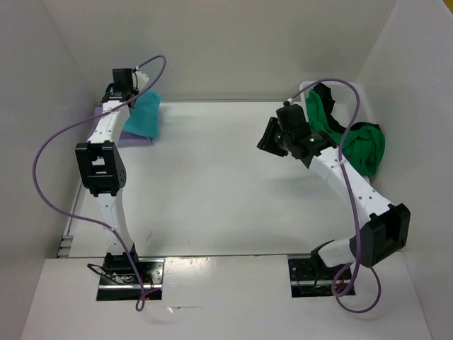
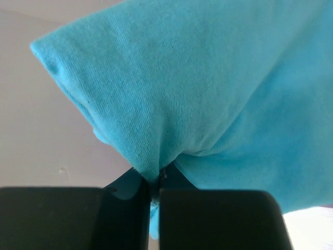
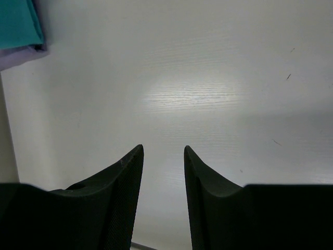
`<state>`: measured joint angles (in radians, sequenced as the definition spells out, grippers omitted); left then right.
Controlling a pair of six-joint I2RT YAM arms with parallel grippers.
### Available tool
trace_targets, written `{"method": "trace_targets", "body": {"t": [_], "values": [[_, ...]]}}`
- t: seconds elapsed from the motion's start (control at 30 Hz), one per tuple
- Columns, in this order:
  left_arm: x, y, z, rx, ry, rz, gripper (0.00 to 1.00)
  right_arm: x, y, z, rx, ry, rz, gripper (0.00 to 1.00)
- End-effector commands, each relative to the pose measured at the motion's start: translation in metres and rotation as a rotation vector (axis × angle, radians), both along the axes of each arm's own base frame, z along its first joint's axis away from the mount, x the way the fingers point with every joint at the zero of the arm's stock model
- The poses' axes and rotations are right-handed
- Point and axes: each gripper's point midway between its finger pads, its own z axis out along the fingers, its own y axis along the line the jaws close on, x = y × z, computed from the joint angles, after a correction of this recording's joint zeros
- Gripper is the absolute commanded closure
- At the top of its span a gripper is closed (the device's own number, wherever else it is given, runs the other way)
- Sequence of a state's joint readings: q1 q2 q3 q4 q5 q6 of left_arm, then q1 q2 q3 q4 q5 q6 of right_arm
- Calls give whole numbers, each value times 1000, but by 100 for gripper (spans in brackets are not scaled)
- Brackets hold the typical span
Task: Fold and stack the t-shirts
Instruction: Put the neatly folded tshirt into the corner of the board with the left arm
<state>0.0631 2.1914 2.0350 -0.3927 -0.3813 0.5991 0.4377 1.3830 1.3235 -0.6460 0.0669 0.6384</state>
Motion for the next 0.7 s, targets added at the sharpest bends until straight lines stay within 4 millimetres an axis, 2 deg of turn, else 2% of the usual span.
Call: {"method": "trace_targets", "body": {"t": [0.0,0.03,0.07,0.1,0.13,0.17,0.2,0.23,0.27,0.3,0.33,0.37,0.4,0.43,0.47,0.5,0.53,0.57,0.6,0.63,0.67], "values": [[8,19,-4,-12,3,-16,100,5,0,1,-5,11,-4,57],[10,23,-12,-19,13,-16,100,6,0,-4,-10,22,-4,57],[10,33,-15,-20,21,-12,100,7,2,1,0,15,3,57],[10,39,-28,-24,47,-3,100,8,3,-2,-12,25,9,57],[10,43,-33,-31,58,-1,100,9,3,-8,-19,39,9,57],[13,54,-28,-35,36,8,100,9,5,-8,-16,49,16,57],[15,60,-42,-40,61,18,100,13,7,-9,-17,50,16,57],[14,66,-46,-43,75,27,100,12,6,-14,-25,68,16,57],[15,74,-48,-56,71,41,100,13,8,-10,-21,59,30,57],[24,76,-46,-52,54,40,100,16,10,-10,-22,62,30,57],[21,85,-49,-63,67,61,100,15,11,-18,-26,87,37,57],[25,84,-49,-79,59,61,100,16,12,-14,-22,79,37,57],[25,97,-65,-98,77,81,100,17,16,-15,-24,81,46,57],[29,105,-42,-91,39,89,100,18,17,-20,-29,94,46,57],[33,106,-63,-97,66,90,99,20,18,-16,-25,83,46,57],[27,112,-66,-96,93,109,98,19,22,-19,-29,91,57,56],[31,113,-64,-93,81,109,96,19,22,-21,-34,102,57,54],[40,118,-51,-70,8,116,96,17,26,-21,-34,102,66,53],[37,127,-40,-16,0,146,93,17,25,-19,-34,102,66,53],[35,130,-52,0,38,155,82,18,26,-23,-39,112,66,51],[34,130,-55,-1,45,155,76,19,24,-23,-45,109,58,50]]}}
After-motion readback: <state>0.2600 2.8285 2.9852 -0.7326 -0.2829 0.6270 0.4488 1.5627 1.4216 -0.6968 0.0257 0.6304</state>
